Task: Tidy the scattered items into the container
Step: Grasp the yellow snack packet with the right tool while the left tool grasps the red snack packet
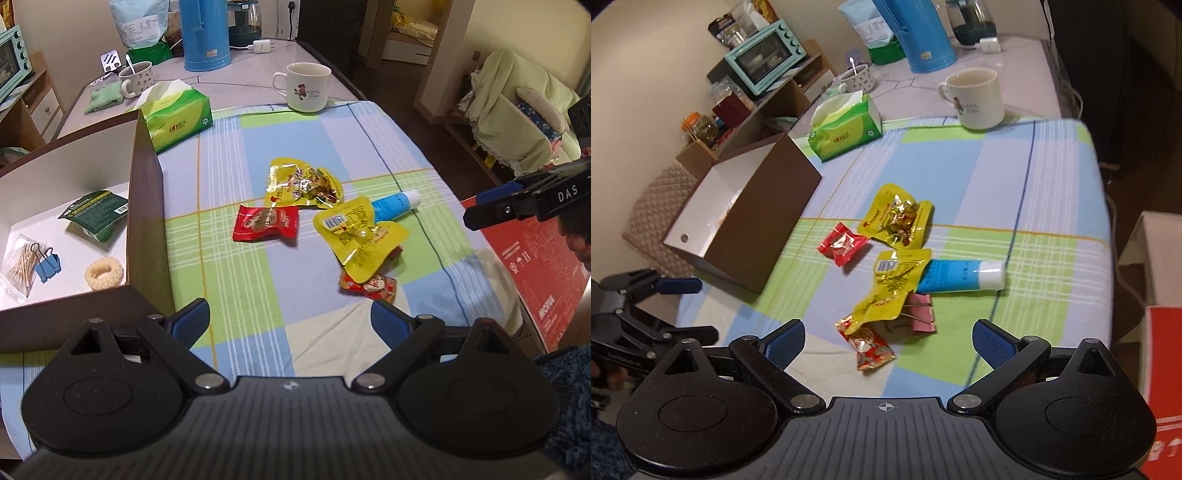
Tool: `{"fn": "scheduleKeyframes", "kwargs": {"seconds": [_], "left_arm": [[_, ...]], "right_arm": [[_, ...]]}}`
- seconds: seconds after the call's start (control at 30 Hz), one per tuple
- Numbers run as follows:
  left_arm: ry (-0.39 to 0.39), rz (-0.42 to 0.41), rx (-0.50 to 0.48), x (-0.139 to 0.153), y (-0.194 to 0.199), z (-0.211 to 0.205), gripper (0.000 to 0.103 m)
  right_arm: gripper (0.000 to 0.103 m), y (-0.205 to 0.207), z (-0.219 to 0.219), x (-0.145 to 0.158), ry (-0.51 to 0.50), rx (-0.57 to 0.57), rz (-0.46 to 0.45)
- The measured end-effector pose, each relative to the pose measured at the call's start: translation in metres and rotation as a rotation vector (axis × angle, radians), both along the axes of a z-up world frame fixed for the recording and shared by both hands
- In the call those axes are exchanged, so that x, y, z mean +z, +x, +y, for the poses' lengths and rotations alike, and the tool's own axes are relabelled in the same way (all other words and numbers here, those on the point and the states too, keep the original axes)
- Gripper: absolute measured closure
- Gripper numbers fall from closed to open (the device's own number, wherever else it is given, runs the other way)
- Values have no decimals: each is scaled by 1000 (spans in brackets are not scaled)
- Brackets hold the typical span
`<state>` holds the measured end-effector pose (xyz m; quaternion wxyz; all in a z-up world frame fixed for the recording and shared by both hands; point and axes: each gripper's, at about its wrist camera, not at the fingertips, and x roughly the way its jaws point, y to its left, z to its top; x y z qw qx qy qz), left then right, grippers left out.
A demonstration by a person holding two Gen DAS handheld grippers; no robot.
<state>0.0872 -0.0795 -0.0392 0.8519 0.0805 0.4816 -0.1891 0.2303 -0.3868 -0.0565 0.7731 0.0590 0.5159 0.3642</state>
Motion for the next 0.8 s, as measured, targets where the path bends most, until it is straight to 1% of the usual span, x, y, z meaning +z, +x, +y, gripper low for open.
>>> {"fn": "scheduleKeyframes", "kwargs": {"seconds": [0.13,0.27,0.37,0.43,0.57,0.6,0.63,0.67,0.7,0.73,0.77,0.8], "left_arm": [[3,16,-1,-6,11,-2,11],[7,36,-4,-14,22,-3,11],[5,50,-8,-20,31,-4,11],[3,62,-13,-24,36,-4,11],[-3,79,-33,-33,45,-7,11],[-4,83,-36,-35,47,-8,11],[-6,87,-38,-37,49,-9,11],[-4,90,-38,-40,52,-10,11],[-2,91,-35,-42,54,-11,11],[-1,92,-31,-43,57,-12,11],[-5,92,-25,-44,60,-13,11],[-10,89,-21,-44,63,-15,11]], "right_arm": [[3,13,6,-13,30,-13,66],[4,27,15,-29,71,-37,151],[39,39,19,-47,102,-77,239],[39,47,19,-61,122,-130,313],[39,57,22,-80,158,-182,389],[46,59,23,-84,163,-193,402],[55,61,23,-87,171,-202,416],[79,62,22,-91,186,-209,435],[92,64,20,-92,205,-220,449],[99,64,18,-91,223,-222,450],[103,65,16,-88,238,-223,448],[103,65,14,-84,240,-221,438]]}}
